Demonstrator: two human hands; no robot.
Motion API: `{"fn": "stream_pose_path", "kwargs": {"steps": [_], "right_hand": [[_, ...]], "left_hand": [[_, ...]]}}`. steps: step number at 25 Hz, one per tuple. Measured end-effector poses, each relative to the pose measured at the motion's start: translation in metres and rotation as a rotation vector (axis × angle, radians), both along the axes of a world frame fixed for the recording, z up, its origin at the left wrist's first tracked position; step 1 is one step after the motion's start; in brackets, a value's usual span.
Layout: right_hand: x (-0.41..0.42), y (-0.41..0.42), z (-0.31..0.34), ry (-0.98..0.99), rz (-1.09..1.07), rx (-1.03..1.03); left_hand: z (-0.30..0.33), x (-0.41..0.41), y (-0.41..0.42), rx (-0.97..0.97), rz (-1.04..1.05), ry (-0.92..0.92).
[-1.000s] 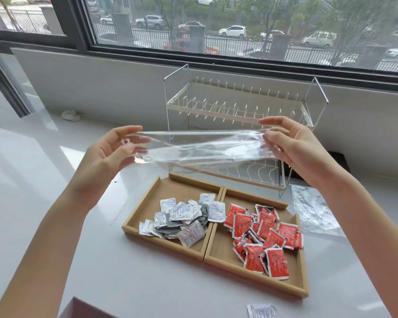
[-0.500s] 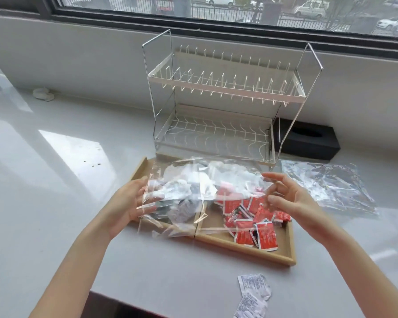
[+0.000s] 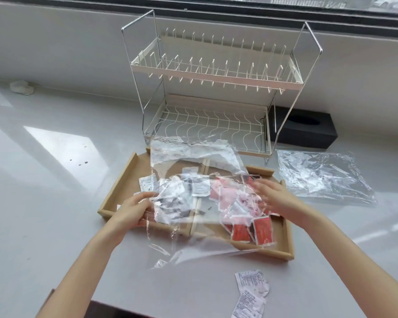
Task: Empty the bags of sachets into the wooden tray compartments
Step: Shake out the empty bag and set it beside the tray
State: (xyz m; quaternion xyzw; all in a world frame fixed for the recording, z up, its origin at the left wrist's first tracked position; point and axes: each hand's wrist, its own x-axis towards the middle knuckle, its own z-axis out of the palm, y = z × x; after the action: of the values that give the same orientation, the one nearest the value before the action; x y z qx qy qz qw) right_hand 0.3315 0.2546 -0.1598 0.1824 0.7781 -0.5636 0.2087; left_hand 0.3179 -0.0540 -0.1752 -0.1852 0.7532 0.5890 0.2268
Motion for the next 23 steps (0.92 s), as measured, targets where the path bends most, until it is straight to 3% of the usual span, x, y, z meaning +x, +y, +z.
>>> {"fn": "stream_pose_path", "kwargs": {"steps": [4, 12, 23], "right_hand": [[-0.027, -0.006, -0.002, 0.146, -0.05, 0.134], [-0.014, 0.001, 0.001, 0.296, -0.055, -0.033], [0.005, 0.012, 0.02, 0.389, -0.141, -0.053]], "left_hand": [[-0.003, -0.004, -0.003, -0.022, -0.036, 0.059], [0.002, -0.017, 0.007, 0.113, 0.072, 0.196], [0.01, -0.025, 0.011, 0.111, 0.175, 0.418]]}}
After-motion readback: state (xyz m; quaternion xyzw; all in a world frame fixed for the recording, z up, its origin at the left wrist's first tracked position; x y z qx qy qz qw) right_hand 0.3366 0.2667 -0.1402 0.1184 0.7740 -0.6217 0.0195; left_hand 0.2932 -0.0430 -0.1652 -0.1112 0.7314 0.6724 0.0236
